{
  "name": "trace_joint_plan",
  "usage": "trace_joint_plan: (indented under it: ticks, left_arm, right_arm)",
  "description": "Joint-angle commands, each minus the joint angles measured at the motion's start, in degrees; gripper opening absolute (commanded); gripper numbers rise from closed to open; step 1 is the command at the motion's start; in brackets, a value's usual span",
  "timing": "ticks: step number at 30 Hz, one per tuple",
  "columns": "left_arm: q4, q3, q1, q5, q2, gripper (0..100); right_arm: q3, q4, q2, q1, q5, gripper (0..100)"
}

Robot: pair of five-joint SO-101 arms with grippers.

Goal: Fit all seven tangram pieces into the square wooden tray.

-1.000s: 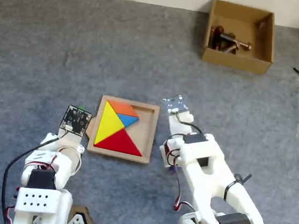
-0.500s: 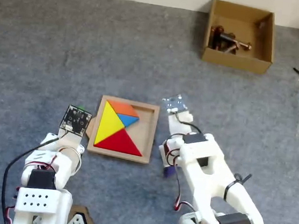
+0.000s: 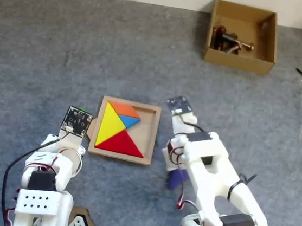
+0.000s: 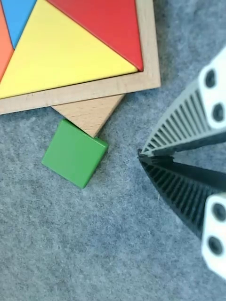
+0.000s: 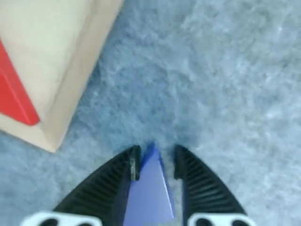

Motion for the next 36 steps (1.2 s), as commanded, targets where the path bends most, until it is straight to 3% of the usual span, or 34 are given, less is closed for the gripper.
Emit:
trace_joint_plan:
  ticks: [1,5,18,23,28,32,36]
  left_arm:
    - [0.18,1.27,0.66,-0.44,-0.84,1]
    - [0.18,1.27,0.66,-0.44,-0.84,1]
    - [0.18,1.27,0.66,-0.44,-0.84,1]
    - [0.18,1.27,0.66,-0.44,-0.84,1]
    - [0.18,1.27,0.66,-0.44,-0.84,1]
    - [0.18,1.27,0.66,-0.44,-0.84,1]
    - [0.18,1.27,0.66,-0.44,-0.84,1]
  right_arm:
    - [-4.70,3.82,-0.40,1.71,-0.70,14.2]
    - [-7.25,6.90,-0.48,1.71,-1.58,14.2]
    - [-15.25,22.73,-0.48,1.36,-15.74,14.2]
    - [-17.01,27.82,-0.48,1.36,-15.91,13.9]
    - [-17.10,28.09,-0.57,0.84,-15.65,4.5]
    - [-16.75,27.74,-0.57,-2.42,-9.32,3.0]
    - [-15.69,27.82,-0.48,-1.71,-8.97,2.8]
